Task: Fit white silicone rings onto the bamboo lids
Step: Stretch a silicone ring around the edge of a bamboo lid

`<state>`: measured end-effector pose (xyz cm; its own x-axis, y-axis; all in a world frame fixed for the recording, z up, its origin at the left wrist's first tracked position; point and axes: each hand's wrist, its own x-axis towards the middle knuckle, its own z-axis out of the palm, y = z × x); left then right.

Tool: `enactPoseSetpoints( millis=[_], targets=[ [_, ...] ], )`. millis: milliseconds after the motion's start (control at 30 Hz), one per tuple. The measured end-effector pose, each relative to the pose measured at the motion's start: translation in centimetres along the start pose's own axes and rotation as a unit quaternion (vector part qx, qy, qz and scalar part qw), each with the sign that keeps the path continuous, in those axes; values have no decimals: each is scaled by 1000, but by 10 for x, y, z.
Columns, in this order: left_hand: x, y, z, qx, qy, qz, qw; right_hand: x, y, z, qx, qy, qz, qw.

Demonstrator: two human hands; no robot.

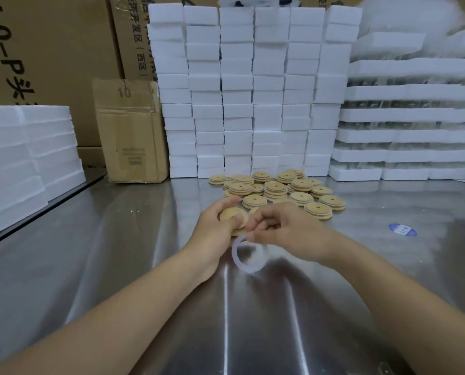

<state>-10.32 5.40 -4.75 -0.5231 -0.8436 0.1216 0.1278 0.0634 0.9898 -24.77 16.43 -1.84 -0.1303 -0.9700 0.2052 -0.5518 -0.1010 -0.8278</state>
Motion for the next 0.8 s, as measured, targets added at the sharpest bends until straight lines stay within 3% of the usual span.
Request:
enactPoseSetpoints(
  millis=[133, 233, 400, 667, 800],
  targets=[
    [2, 5, -4, -136, -57, -70, 987, 5, 6, -1, 14, 103, -18, 994],
    [4, 7, -2, -180, -94, -105, 974, 7, 9, 6, 14, 147, -38, 988],
    [-4, 3, 0, -72, -176, -42, 981, 9, 13, 13, -28, 208, -62, 976],
    [-9, 6, 1, 20, -150, 66, 986, 9, 15, 10, -44, 217, -79, 972],
    [-6, 7, -5, 39, -155, 73, 984, 8, 15, 9, -49, 199, -87, 975]
  ],
)
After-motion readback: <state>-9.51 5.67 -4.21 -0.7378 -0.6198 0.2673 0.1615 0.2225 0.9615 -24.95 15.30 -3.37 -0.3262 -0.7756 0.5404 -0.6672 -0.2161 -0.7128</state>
